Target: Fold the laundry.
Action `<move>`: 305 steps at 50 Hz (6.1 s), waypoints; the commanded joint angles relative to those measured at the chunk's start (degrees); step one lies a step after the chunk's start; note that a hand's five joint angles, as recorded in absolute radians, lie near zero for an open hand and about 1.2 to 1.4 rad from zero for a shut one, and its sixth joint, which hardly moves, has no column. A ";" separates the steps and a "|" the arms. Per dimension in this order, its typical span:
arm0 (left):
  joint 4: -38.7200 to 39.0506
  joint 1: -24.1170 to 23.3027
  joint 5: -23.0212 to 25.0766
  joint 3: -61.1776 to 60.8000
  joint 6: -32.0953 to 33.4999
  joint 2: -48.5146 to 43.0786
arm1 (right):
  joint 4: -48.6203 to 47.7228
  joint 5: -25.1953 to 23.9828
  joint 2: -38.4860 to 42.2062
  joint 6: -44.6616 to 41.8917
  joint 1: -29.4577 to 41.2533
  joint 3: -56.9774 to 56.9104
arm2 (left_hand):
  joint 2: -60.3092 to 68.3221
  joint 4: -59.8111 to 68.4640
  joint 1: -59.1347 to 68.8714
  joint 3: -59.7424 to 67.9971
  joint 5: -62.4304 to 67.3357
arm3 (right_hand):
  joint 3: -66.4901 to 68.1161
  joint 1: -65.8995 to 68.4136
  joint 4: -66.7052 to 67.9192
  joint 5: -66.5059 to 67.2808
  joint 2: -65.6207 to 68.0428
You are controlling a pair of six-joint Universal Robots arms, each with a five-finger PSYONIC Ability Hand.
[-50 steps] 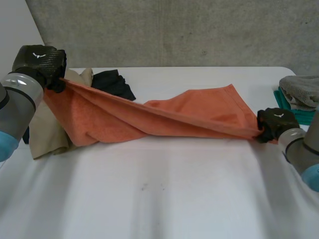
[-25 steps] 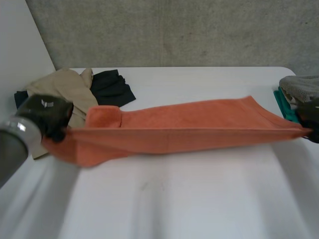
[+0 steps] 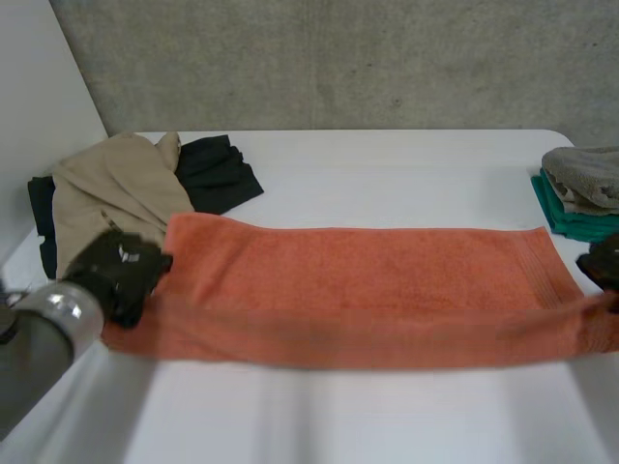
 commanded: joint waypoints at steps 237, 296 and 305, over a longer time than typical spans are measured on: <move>3.41 -15.05 25.18 20.73 -27.09 -7.58 | -36.74 10.07 16.39 43.37 45.74 -1.34 | -57.37 -57.52 -55.00 -57.05 -54.53 | -57.99 -47.12 -58.18 -56.65 -57.53; 3.50 -13.03 25.72 21.26 -30.17 -7.14 | -39.30 0.41 19.47 36.34 23.17 -4.50 | -56.36 -56.51 -53.99 -56.04 -53.53 | 12.01 22.88 11.82 13.35 12.47; 3.50 -12.85 25.55 21.34 -30.34 -7.14 | -39.39 -0.91 19.55 32.03 17.27 -6.59 | -56.36 -56.51 -53.99 -56.04 -53.53 | 12.01 22.88 11.82 13.35 12.47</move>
